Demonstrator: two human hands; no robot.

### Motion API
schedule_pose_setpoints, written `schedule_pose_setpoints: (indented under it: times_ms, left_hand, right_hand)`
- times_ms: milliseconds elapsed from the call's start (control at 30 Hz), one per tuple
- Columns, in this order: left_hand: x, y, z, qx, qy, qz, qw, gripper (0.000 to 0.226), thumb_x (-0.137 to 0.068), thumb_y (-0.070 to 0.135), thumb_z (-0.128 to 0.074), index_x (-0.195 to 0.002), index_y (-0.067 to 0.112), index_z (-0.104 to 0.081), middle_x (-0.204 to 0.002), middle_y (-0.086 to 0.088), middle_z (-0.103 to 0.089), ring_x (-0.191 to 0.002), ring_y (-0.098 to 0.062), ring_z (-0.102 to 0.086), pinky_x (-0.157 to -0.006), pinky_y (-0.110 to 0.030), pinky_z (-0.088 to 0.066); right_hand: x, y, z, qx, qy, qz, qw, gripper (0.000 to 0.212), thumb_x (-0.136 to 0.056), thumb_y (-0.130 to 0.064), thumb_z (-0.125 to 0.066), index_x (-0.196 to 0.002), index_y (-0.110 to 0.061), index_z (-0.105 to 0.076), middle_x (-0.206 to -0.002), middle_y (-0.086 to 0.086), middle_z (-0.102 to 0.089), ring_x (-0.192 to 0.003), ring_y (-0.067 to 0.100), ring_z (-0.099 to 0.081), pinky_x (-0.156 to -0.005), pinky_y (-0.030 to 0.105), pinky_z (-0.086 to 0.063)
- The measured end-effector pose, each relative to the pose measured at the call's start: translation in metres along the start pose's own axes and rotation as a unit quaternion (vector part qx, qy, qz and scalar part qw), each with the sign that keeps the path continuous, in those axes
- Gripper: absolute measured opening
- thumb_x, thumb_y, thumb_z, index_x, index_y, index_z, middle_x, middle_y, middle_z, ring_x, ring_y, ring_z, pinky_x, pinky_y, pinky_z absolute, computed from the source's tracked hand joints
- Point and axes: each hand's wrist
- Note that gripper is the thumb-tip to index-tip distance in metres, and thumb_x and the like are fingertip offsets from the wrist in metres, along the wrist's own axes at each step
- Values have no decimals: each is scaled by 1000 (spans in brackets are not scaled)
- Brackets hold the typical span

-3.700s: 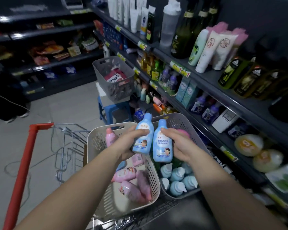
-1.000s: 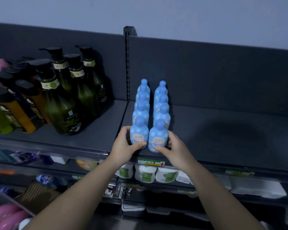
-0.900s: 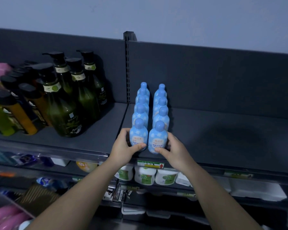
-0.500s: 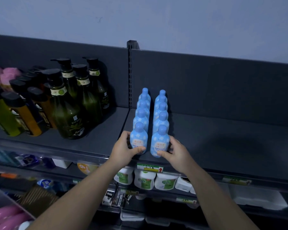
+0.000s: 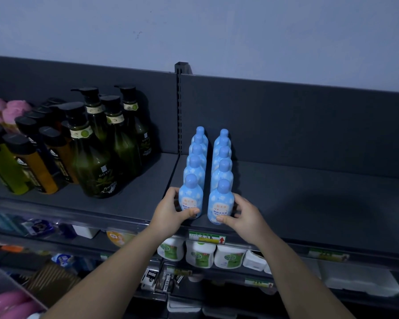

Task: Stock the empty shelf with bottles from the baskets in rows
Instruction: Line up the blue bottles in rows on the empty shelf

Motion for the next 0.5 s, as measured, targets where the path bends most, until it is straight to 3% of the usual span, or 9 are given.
schedule_pose_setpoints:
  times_ms: [133, 267, 500]
  left_hand:
    - [-1, -2, -1, 4, 5, -1, 1000, 46, -78, 17, -82, -110, 18, -50, -105, 12, -62, -91, 5, -58, -65, -3, -45]
    - [-2, -3, -2, 12, 5, -1, 1000, 46, -77, 17, -83, -110, 19, -51, -104, 13, -63, -91, 6, -59, -67, -4, -45]
    - [-3, -7, -6, 19, 7, -1, 1000, 46, -79, 16, -82, -111, 22, -50, -105, 15, -62, -94, 4, -60, -67, -5, -47]
  right_hand:
    - [-1, 0, -1, -6, -1, 1, 1000, 54, -77, -21, -81, -124, -35, -57, -117, -13, -62, -101, -6, -60, -82, 11, -45]
    - [-3, 2, -2, 3, 6, -1, 1000, 56, -77, -23, -81, -127, -32, -58, -117, -14, -61, -103, 0, -61, -91, 26, -51]
    - [-5, 4, -2, 13, 8, -4, 1000, 56, -77, -25, -80, -127, -32, -56, -118, -14, -60, -104, 1, -60, -93, 31, -52]
Point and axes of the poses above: each hand's wrist, its own x-axis away from the middle knuckle, its own z-axis out of the back of the hand, y = z × x
